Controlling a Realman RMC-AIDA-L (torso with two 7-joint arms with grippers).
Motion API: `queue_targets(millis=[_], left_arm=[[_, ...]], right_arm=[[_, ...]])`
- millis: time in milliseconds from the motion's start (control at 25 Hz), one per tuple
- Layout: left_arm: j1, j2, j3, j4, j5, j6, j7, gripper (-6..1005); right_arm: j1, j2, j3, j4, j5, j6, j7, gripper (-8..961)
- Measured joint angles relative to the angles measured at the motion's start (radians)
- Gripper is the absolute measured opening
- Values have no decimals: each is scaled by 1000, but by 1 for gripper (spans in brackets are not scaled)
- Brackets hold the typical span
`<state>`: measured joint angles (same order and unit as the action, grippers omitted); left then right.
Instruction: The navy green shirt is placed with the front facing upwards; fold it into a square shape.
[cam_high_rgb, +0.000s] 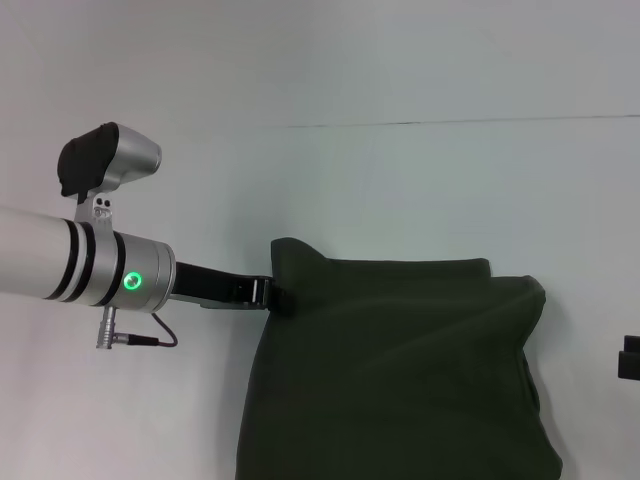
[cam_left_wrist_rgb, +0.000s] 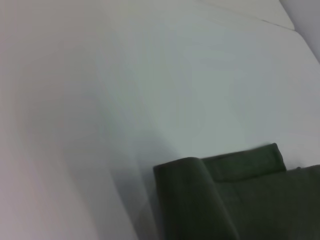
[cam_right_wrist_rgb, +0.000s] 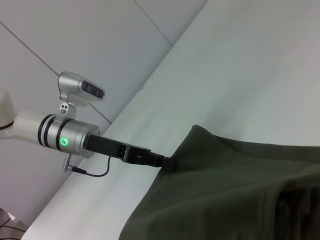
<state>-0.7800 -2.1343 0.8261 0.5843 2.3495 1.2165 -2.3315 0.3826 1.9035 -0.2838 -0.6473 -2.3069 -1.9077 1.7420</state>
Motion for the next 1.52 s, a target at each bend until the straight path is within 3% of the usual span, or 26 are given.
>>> queue_targets(millis=[200, 640, 1040, 1320, 1520], left_arm=[[7, 0, -12, 1, -24, -24, 2, 46], [51, 5, -161, -3, -53, -89, 41, 51], [142, 2, -331, 19, -75, -113, 52, 56], [186, 2, -337, 20, -173, -81, 72, 60], [199, -4, -340, 15, -214, -64, 176, 62]], right_arm=[[7, 2, 0, 1, 2, -1, 0, 790], [34, 20, 10, 3, 4, 13, 1, 789], [64, 33, 11, 6, 5, 25, 1, 789], [83, 41, 11, 11, 5, 28, -5, 791], [88, 56, 10, 12, 27, 33, -25, 789]])
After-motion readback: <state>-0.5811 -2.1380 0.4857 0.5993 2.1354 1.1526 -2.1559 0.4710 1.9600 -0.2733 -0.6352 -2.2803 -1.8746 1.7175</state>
